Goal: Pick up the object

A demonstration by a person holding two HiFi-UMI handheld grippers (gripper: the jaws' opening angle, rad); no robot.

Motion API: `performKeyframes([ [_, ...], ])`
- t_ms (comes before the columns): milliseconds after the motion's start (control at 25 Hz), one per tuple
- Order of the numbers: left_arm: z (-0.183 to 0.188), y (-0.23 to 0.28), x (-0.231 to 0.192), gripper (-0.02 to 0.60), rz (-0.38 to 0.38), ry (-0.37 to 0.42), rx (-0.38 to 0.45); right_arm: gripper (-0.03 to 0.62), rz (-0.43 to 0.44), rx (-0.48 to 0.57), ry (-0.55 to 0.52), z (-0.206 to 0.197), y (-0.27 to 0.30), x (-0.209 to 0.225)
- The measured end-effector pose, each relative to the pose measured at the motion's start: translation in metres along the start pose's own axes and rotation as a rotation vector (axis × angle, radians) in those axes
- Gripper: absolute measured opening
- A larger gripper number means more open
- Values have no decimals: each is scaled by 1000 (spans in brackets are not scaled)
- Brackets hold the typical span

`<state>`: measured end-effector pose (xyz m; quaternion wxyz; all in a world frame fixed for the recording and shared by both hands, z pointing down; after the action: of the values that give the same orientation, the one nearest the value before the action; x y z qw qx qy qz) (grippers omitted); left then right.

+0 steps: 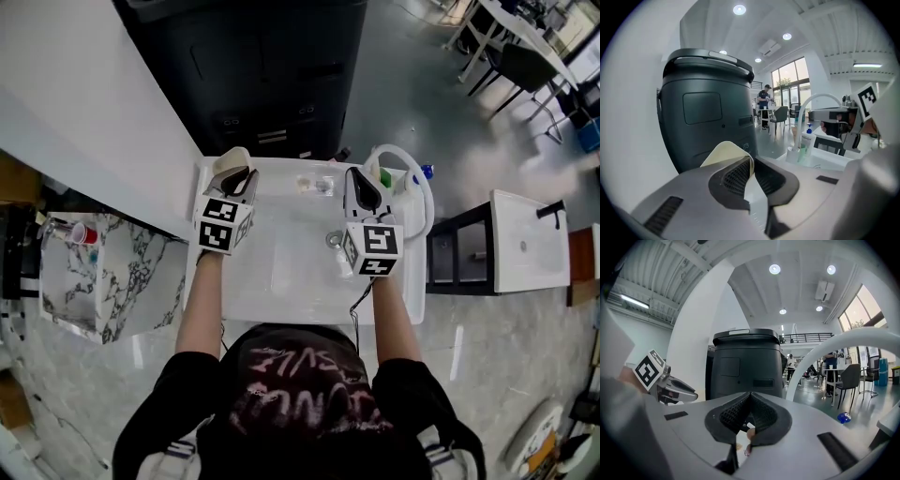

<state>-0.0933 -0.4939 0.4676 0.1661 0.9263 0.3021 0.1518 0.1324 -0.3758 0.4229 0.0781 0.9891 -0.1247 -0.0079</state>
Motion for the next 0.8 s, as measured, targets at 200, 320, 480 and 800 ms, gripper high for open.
performKeyframes([
  [200, 19, -31, -3, 43, 59, -18, 69, 15, 16, 25, -15, 6, -5, 3],
  [320, 30, -49, -8, 43, 95, -31, 113, 15, 28, 31, -29, 10, -6, 0],
  [480, 39, -69, -9, 43, 132, -45, 163, 15, 36, 41, -35, 16, -10, -1],
  [800, 51, -91, -7, 41, 161, -55, 213, 14, 38, 36, -58, 22, -20, -2],
])
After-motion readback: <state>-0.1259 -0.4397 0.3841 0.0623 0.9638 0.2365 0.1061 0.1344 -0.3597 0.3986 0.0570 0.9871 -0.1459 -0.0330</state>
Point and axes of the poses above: the fingertips, and each gripper's own axes: y forward along the fingers, x to its right, z out of its top, the point moved 8 cm from there along -y, backward along the fingers, and after that the axes turned 14 degrees about z, right-handed, at the moved point
